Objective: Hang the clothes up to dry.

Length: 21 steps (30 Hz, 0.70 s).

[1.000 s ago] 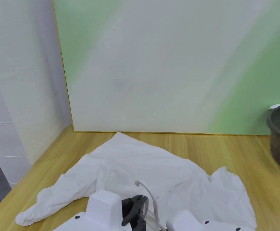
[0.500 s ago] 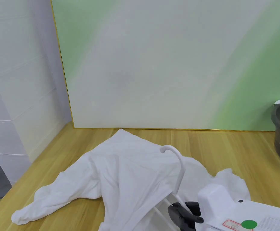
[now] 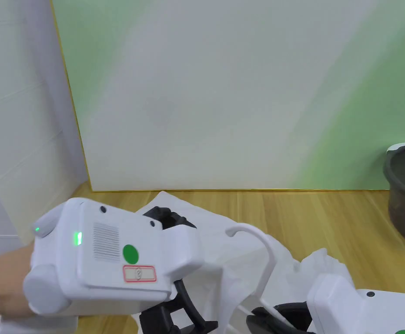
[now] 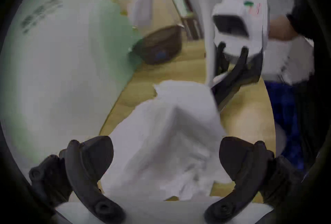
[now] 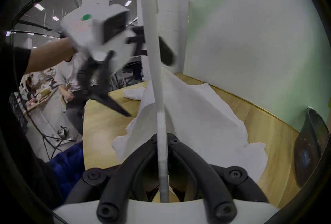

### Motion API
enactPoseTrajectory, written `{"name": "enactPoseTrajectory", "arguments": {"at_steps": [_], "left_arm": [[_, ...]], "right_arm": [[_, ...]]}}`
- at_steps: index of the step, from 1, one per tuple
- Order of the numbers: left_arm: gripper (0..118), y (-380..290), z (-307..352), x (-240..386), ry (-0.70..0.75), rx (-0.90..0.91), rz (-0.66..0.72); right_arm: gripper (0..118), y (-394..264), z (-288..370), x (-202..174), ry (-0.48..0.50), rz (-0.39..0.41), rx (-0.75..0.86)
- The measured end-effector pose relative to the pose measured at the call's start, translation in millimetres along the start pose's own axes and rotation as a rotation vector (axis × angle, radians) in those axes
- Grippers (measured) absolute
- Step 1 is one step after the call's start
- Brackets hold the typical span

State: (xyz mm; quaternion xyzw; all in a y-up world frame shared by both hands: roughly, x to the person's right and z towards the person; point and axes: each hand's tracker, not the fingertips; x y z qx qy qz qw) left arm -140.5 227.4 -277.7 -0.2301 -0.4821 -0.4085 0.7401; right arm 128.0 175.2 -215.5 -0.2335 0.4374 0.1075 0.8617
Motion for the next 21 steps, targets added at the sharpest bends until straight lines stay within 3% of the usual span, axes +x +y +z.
{"name": "enactPoseTrajectory", "arguments": {"at_steps": [3,4,5,7,10,13,14,15,16,17,18,21], "left_arm": [[99,8,-13,-13,-0.106,-0.022,-0.005],[83,11,-16,-14,-0.139,-0.040,0.003],[75,12,-19,-12,-0.213,-0.066,-0.001],[40,14,-23,-8,-0.250,-0.109,-0.031],[17,17,-24,1,-0.356,-0.188,-0.053],[9,16,-25,12,-0.389,-0.219,-0.053],[7,15,-25,12,-0.435,-0.230,-0.029],[7,13,-24,11,-0.426,-0.220,-0.024],[7,12,-23,12,-0.402,-0.208,-0.013],[7,9,-21,10,-0.390,-0.203,0.008],[7,6,-17,6,-0.368,-0.181,0.027],[7,-2,-7,-3,-0.338,-0.136,0.110]], "right_arm": [[5,0,6,3,0.051,0.040,-0.011],[5,0,8,5,0.060,0.047,-0.012],[5,0,10,7,0.069,0.055,-0.013],[5,0,13,12,0.103,0.054,-0.023],[5,-2,15,12,0.130,0.142,-0.069],[11,-5,17,12,0.143,0.132,-0.087],[21,-5,20,12,0.136,0.122,-0.084],[41,-6,27,15,0.094,0.093,-0.075],[73,-5,36,18,0.081,0.050,-0.067],[90,-7,52,23,0.027,-0.003,-0.026],[100,-12,72,27,-0.035,-0.074,0.037],[104,-42,124,28,-0.215,-0.318,0.161]]}}
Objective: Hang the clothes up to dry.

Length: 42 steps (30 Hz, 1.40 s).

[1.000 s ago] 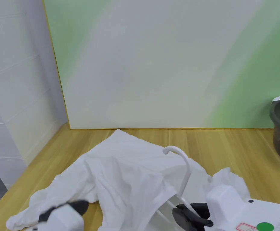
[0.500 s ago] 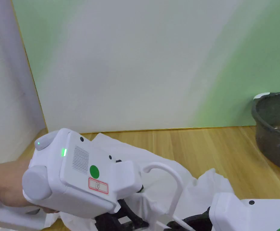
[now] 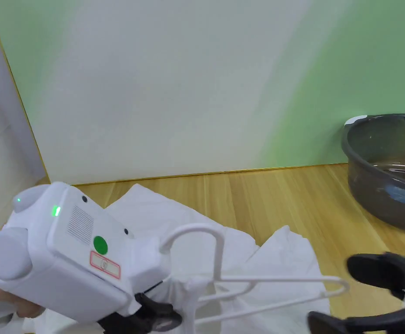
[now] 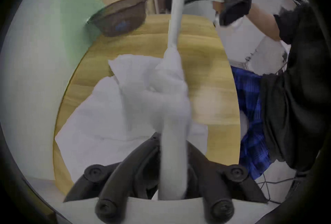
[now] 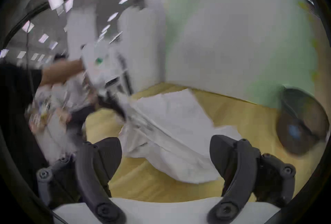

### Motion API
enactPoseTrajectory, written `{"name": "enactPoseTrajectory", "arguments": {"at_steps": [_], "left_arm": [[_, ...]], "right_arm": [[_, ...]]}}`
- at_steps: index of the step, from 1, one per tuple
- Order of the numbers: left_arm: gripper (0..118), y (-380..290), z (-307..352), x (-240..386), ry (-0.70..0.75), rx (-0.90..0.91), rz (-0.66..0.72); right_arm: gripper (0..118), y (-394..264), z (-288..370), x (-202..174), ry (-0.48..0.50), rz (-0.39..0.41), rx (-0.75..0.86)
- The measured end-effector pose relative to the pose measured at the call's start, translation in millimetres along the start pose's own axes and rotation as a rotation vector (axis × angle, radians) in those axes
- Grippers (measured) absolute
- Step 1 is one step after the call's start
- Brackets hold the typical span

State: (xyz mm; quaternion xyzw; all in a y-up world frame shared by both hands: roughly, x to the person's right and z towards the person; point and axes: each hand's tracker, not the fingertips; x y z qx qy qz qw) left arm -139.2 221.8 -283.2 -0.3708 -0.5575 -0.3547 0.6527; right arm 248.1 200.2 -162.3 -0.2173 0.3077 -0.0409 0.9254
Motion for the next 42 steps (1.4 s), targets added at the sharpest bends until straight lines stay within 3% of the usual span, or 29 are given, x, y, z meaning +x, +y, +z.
{"name": "enactPoseTrajectory", "arguments": {"at_steps": [2,4,7,12,16,18,19,20,24,28,32,35,42], "left_arm": [[7,-3,5,0,-0.003,0.017,0.024],[7,-5,8,1,-0.002,0.028,0.029],[7,-3,11,6,-0.005,0.031,0.032],[7,-2,17,13,0.020,0.062,0.051],[7,-5,25,14,0.028,0.092,0.077],[7,-7,30,16,0.034,0.111,0.092],[7,-9,32,17,0.040,0.120,0.100],[7,-12,34,18,0.047,0.124,0.109],[7,-31,46,22,0.113,0.131,0.121],[7,-47,49,26,0.134,0.118,0.130],[7,-53,44,32,0.135,0.148,0.130],[7,-49,36,32,0.143,0.145,0.123],[7,-55,35,30,0.188,0.131,0.114]], "right_arm": [[104,-22,17,0,-0.083,-0.082,0.015],[104,-41,13,-15,-0.175,-0.110,-0.036],[103,-70,-25,-36,-0.286,-0.050,-0.101],[103,-76,-103,-74,-0.177,-0.079,-0.053],[99,-68,-153,-95,-0.198,0.010,-0.082],[68,-66,-171,-101,-0.190,0.014,-0.093],[28,-66,-176,-101,-0.172,0.014,-0.097],[2,-66,-182,-98,-0.168,0.001,-0.114],[2,-71,-166,-63,-0.152,-0.140,-0.099],[2,-63,-126,-17,-0.240,-0.182,-0.079],[2,-47,-94,10,-0.243,-0.171,-0.073],[2,-32,-86,7,-0.261,-0.105,-0.095],[2,2,-63,22,-0.242,-0.076,-0.086]]}}
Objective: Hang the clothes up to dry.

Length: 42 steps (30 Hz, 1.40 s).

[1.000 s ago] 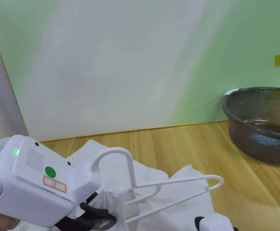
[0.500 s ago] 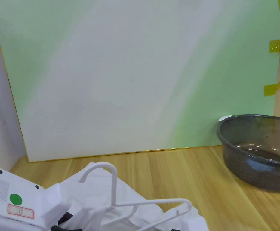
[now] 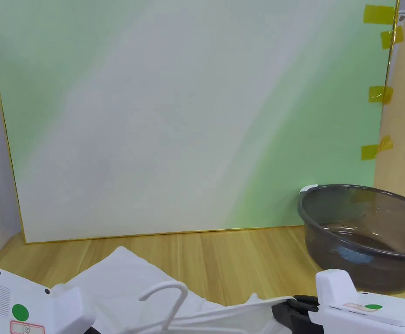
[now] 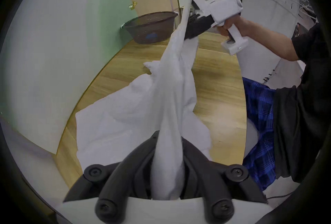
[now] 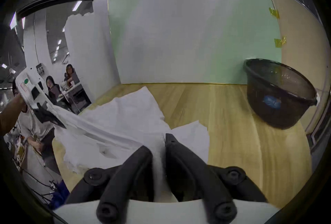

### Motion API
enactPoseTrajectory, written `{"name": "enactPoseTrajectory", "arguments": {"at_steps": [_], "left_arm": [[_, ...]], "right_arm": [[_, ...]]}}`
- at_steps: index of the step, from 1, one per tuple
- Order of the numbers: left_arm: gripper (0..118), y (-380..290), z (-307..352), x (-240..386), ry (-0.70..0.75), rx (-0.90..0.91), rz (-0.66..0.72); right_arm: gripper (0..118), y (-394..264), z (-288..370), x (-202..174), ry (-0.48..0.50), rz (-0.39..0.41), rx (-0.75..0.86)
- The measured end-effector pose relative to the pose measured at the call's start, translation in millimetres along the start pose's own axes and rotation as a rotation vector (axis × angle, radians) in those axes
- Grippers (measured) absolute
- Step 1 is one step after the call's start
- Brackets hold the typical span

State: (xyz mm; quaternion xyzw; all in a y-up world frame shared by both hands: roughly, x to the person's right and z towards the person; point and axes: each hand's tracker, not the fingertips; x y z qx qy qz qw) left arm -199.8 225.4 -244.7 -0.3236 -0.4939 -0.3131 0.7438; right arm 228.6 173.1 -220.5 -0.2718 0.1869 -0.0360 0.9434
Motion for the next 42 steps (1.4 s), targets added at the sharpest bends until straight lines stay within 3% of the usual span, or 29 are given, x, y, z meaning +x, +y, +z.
{"name": "enactPoseTrajectory", "arguments": {"at_steps": [5,14,21,25,28,33,36,37,40,42], "left_arm": [[7,1,6,-6,0.030,0.066,0.055],[7,20,12,-18,0.049,0.113,0.077],[7,31,29,-27,-0.006,0.260,0.174],[7,35,39,-33,0.008,0.351,0.216],[7,34,40,-32,-0.023,0.380,0.225],[7,31,25,-15,-0.047,0.397,0.213],[7,25,9,-7,-0.074,0.316,0.170],[7,23,7,-5,-0.077,0.312,0.181],[7,15,10,-8,-0.075,0.344,0.215],[7,12,18,-9,-0.076,0.353,0.214]], "right_arm": [[2,15,13,-12,-0.003,0.041,0.003],[2,117,82,-57,0.052,0.096,0.226],[2,79,96,-109,-0.099,0.316,0.236],[2,32,74,-144,-0.115,0.374,0.184],[2,-5,45,-175,-0.159,0.503,0.110],[2,-47,10,-211,0.059,0.572,-0.029],[5,-57,3,-209,0.103,0.573,-0.073],[25,-55,4,-201,0.114,0.540,-0.083],[105,-44,12,-159,0.266,0.384,-0.175],[106,-25,32,-117,0.385,0.315,-0.159]]}}
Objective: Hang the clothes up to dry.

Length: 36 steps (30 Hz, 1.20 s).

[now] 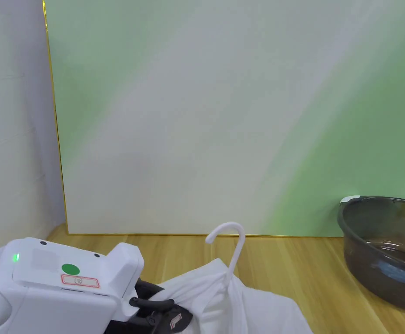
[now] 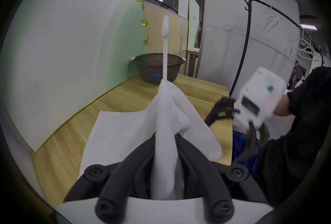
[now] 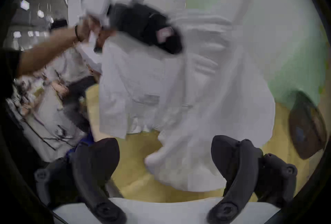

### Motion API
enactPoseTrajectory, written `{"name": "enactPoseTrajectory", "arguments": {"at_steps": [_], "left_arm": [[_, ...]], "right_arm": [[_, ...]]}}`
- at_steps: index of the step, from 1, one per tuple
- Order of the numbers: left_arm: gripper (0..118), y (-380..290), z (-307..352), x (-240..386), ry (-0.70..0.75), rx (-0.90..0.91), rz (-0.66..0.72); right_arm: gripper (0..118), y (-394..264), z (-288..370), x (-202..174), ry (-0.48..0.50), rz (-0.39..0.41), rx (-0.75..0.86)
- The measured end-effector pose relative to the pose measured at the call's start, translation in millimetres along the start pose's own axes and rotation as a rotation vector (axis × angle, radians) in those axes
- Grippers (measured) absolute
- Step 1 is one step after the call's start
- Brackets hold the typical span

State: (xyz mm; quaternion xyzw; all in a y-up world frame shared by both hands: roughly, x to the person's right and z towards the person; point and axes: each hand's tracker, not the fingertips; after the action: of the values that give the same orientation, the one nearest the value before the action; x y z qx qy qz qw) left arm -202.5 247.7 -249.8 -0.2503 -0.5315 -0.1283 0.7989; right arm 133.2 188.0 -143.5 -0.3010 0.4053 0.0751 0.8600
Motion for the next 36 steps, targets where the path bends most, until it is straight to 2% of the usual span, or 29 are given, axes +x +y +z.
{"name": "enactPoseTrajectory", "arguments": {"at_steps": [1,3,6,10,13,16,18,19,20,21,22,23,24,25,26,28,29,30,31,32,33,36], "left_arm": [[7,1,3,0,-0.005,-0.001,-0.001],[7,4,11,4,-0.004,-0.021,-0.037],[7,9,19,12,-0.026,-0.031,-0.069],[7,21,27,25,-0.057,-0.055,-0.108],[7,27,31,31,-0.083,-0.073,-0.144],[7,29,35,27,-0.092,-0.058,-0.138],[7,29,37,25,-0.094,-0.047,-0.134],[7,27,38,23,-0.098,-0.044,-0.123],[7,25,37,22,-0.092,-0.048,-0.120],[7,22,36,19,-0.091,-0.055,-0.120],[7,20,36,15,-0.107,-0.062,-0.103],[7,17,35,16,-0.091,-0.062,-0.104],[7,17,36,10,-0.086,-0.065,-0.110],[7,16,37,6,-0.128,-0.073,-0.062],[7,13,36,9,-0.153,-0.071,-0.056],[10,12,32,7,-0.106,-0.065,-0.079],[19,12,30,7,-0.101,-0.071,-0.076],[39,12,28,7,-0.058,-0.077,-0.093],[78,12,28,5,-0.014,-0.081,-0.109],[99,13,28,4,0.016,-0.091,-0.110],[103,15,33,4,0.040,-0.090,-0.117],[101,25,55,4,0.103,0.008,-0.093]], "right_arm": [[106,4,16,12,0.003,0.027,0.023],[106,18,48,33,-0.056,0.151,0.108],[107,48,58,62,-0.039,0.264,0.089],[106,96,30,82,0.090,0.371,-0.007],[106,119,-7,90,0.298,0.361,-0.090],[105,122,-44,95,0.428,0.365,-0.143],[104,122,-59,97,0.504,0.316,-0.118],[97,120,-66,101,0.548,0.271,-0.096],[84,119,-70,102,0.578,0.251,-0.091],[65,118,-74,102,0.574,0.264,-0.079],[31,117,-78,102,0.577,0.271,-0.078],[23,116,-80,104,0.614,0.278,-0.087],[16,113,-81,103,0.648,0.246,-0.102],[15,110,-80,100,0.677,0.246,-0.103],[14,107,-79,98,0.649,0.265,-0.089],[12,105,-78,97,0.619,0.269,-0.084],[9,104,-77,96,0.611,0.278,-0.083],[8,102,-75,93,0.599,0.282,-0.079],[6,101,-73,92,0.593,0.279,-0.080],[6,102,-69,93,0.552,0.269,-0.067],[6,101,-63,95,0.506,0.263,-0.054],[6,98,-46,105,0.439,0.225,-0.041]]}}
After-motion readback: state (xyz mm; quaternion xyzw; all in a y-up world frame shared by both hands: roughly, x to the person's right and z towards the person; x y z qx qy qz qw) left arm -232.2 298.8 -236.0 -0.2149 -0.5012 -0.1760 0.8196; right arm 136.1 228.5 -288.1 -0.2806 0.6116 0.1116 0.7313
